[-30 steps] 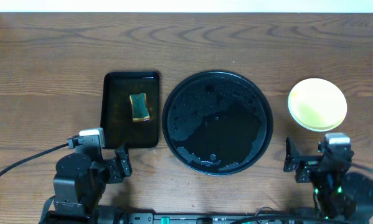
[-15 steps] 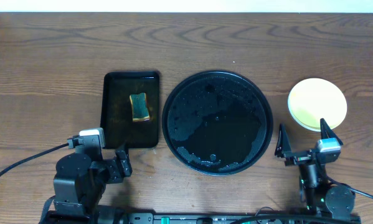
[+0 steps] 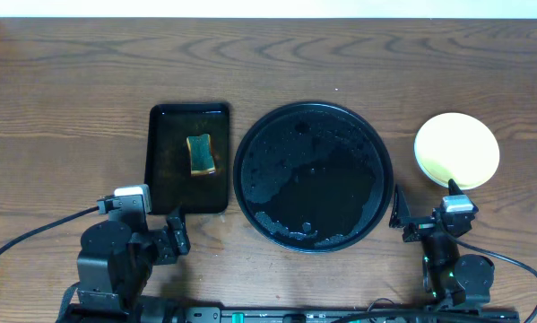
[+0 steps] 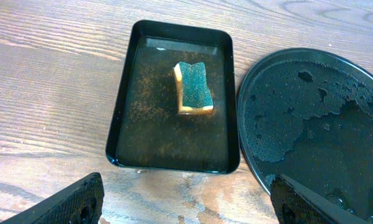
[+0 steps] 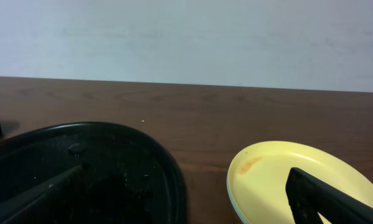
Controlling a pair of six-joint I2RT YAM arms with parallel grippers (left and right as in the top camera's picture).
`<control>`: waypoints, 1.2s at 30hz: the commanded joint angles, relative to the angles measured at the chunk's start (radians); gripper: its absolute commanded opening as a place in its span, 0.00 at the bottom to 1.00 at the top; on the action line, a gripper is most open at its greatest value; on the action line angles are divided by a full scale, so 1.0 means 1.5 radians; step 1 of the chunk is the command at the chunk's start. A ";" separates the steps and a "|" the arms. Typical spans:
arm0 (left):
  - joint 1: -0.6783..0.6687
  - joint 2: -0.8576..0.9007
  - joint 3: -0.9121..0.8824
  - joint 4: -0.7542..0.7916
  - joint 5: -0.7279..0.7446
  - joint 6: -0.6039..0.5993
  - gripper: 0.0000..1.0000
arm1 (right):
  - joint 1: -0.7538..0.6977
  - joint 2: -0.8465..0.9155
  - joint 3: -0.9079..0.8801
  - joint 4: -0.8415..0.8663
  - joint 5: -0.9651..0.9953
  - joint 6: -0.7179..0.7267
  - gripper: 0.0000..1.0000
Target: Clean dirty plates on tray and stack at the side
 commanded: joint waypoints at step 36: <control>0.037 -0.053 -0.021 -0.015 0.006 0.009 0.86 | 0.004 -0.004 -0.001 -0.004 0.008 -0.005 0.99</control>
